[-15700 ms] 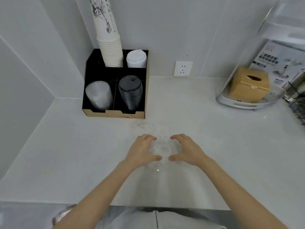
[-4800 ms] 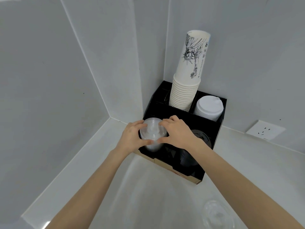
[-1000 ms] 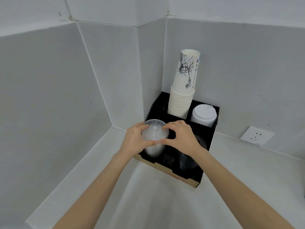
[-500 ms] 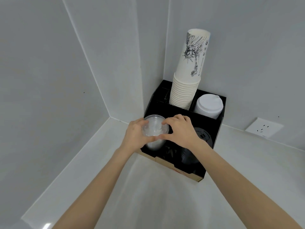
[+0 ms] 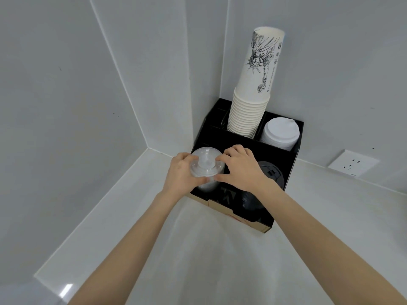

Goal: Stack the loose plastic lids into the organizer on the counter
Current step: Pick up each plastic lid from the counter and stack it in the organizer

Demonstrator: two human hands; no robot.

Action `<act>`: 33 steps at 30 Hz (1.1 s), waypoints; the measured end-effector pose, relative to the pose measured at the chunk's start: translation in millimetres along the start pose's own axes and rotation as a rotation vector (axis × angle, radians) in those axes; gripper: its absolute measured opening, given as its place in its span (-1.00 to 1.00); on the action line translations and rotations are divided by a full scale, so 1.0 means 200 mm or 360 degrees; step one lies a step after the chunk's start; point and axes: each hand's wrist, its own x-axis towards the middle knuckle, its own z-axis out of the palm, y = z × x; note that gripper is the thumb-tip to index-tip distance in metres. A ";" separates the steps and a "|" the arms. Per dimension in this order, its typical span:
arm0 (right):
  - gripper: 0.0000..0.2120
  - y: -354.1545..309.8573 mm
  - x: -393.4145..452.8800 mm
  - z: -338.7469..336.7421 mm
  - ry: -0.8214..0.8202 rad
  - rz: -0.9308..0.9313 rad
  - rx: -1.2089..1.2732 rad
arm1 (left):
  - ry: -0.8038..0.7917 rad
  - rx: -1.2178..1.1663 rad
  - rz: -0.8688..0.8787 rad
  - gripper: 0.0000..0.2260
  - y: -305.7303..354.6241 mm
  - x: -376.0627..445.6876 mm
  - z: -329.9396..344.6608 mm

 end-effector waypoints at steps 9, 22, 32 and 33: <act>-0.47 -0.02 -0.01 -0.03 0.0068 0.0086 0.0005 | 0.0063 -0.0105 -0.0037 -0.53 -0.02 0.00 -0.01; -0.67 -0.05 0.03 0.00 -0.0019 0.0138 -0.0145 | 0.0293 -0.0364 -0.0227 -0.83 -0.04 0.00 0.04; -0.67 -0.04 0.01 0.02 -0.0044 0.0153 -0.0191 | 0.0268 -0.0339 -0.0194 -0.78 -0.04 -0.02 0.05; -0.67 -0.03 0.01 0.02 -0.0036 0.0147 -0.0199 | 0.0254 -0.0336 -0.0182 -0.78 -0.04 -0.02 0.06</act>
